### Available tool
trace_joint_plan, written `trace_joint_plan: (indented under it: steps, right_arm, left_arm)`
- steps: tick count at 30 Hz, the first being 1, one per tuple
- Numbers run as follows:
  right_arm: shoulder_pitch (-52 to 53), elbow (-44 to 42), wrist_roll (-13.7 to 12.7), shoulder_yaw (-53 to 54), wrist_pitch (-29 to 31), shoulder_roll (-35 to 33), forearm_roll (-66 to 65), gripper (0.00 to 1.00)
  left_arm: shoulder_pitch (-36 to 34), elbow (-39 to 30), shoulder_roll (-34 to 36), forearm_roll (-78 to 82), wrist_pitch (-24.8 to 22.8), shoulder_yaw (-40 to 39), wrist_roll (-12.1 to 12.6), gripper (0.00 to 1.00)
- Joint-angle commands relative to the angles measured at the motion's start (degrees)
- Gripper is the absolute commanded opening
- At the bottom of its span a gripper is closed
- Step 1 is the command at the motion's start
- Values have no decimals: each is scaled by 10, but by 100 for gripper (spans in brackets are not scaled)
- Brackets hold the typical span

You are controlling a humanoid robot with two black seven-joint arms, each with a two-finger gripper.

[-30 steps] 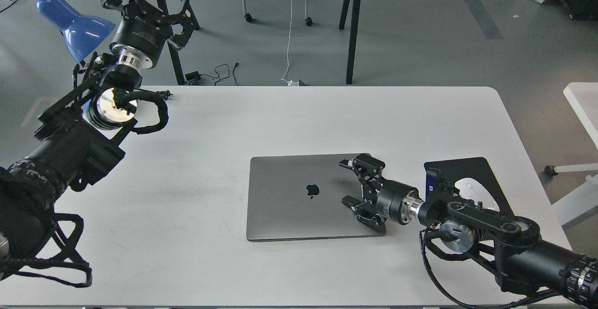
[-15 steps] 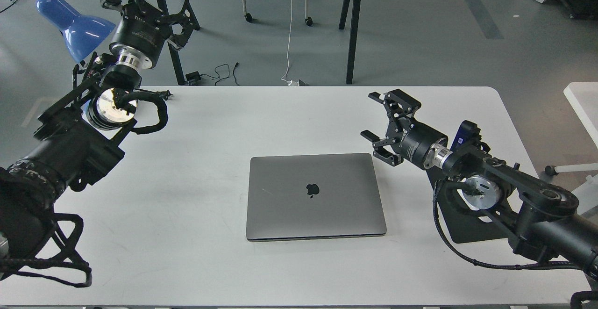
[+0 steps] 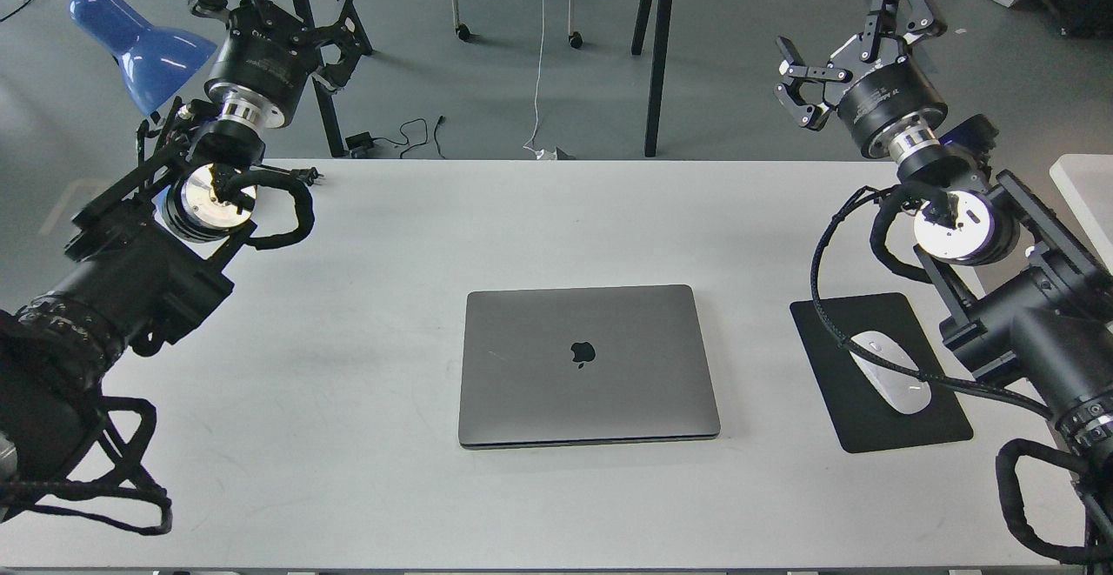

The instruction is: Close notebook with right arm

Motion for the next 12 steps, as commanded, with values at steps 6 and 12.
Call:
trace_joint_plan:
  steps: [6,12]
  right_arm:
    - [69,-70,-12,-8,24,6,104,100]
    - [68,-69,-12,-10,25,10,104,100]
  left_arm:
    - [0,0,0,-1,0,-1,-1,100]
    - [0,0,0,-1,0,-3,-2,100]
